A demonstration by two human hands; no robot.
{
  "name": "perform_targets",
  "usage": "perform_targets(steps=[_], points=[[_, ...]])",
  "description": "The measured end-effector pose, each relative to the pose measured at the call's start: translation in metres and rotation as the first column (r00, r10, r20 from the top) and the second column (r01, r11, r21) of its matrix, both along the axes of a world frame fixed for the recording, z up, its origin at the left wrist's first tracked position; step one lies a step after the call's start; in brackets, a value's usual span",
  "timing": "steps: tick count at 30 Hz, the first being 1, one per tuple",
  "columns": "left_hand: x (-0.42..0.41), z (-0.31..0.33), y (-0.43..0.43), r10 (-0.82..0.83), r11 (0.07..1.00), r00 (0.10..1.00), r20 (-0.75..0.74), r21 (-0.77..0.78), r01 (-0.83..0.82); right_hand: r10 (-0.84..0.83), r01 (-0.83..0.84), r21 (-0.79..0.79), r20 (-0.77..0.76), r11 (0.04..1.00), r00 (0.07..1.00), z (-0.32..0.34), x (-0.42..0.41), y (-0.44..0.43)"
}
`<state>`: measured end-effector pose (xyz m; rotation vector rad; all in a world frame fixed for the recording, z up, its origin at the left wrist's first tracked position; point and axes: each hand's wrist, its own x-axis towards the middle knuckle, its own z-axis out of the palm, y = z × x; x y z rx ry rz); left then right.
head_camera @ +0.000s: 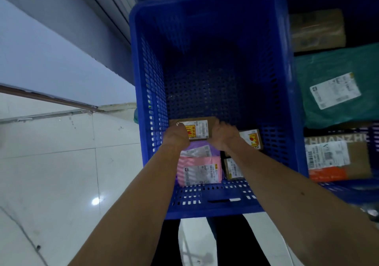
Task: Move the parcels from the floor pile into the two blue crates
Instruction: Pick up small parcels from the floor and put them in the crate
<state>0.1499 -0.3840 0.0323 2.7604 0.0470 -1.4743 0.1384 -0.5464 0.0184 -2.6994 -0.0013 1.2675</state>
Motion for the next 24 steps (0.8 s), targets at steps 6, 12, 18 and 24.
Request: perform_targets(steps=[6, 12, 18, 24], points=[[-0.014, 0.064, -0.026, -0.179, 0.981, 0.983, -0.029, -0.079, 0.176, -0.069, 0.072, 0.081, -0.045, 0.994, 0.997, 0.064, -0.027, -0.003], [-0.039, 0.130, -0.029, -0.126, 0.983, 0.991, 0.047, -0.132, 0.131, -0.111, 0.126, 0.127, -0.125, 0.984, 0.986, 0.127, -0.086, -0.009], [-0.063, 0.176, -0.009, 0.018, 0.984, 0.998, 0.059, -0.180, -0.007, -0.209, 0.229, 0.104, -0.172, 0.968, 0.963, 0.167, -0.126, -0.006], [-0.069, 0.206, 0.012, -0.006, 0.981, 0.993, 0.116, -0.192, 0.029, -0.381, 0.416, 0.167, -0.203, 0.894, 0.902, 0.184, -0.139, 0.018]])
